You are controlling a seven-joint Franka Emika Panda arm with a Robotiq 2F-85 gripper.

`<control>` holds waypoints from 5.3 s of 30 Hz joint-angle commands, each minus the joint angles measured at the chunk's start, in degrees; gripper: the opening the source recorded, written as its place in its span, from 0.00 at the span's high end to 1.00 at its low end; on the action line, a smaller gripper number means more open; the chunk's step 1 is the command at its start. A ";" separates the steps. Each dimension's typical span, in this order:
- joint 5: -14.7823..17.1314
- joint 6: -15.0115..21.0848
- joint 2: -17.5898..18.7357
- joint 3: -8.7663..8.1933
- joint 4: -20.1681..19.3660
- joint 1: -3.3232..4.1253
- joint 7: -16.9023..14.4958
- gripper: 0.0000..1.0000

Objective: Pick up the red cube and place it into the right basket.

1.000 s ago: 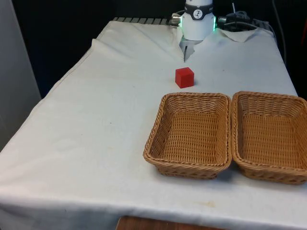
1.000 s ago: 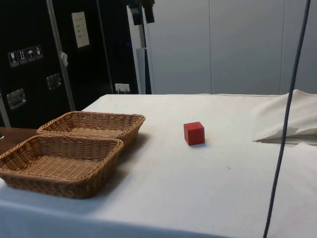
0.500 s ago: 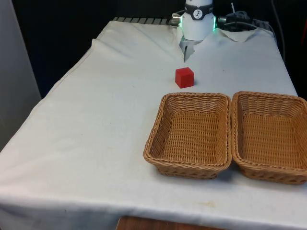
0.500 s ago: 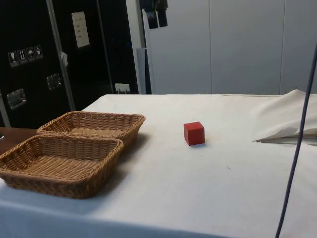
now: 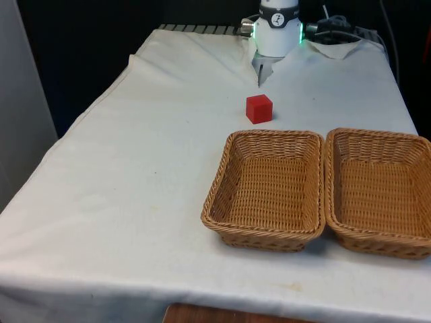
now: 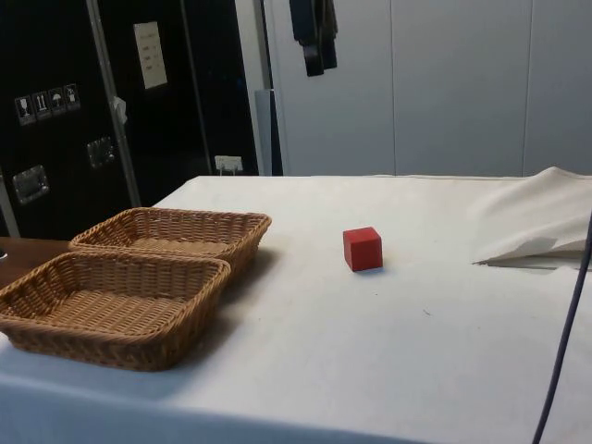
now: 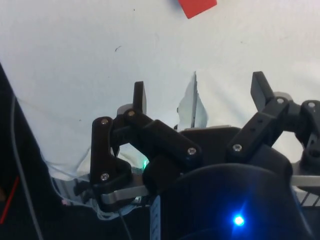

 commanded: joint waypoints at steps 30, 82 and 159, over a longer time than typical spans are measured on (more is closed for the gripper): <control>-1.83 17.82 2.12 1.38 -13.75 -0.29 -6.59 0.00; 8.82 46.47 16.62 0.52 -24.52 -1.26 -29.16 0.00; 12.43 43.49 10.03 1.32 -23.03 -2.18 -25.04 0.99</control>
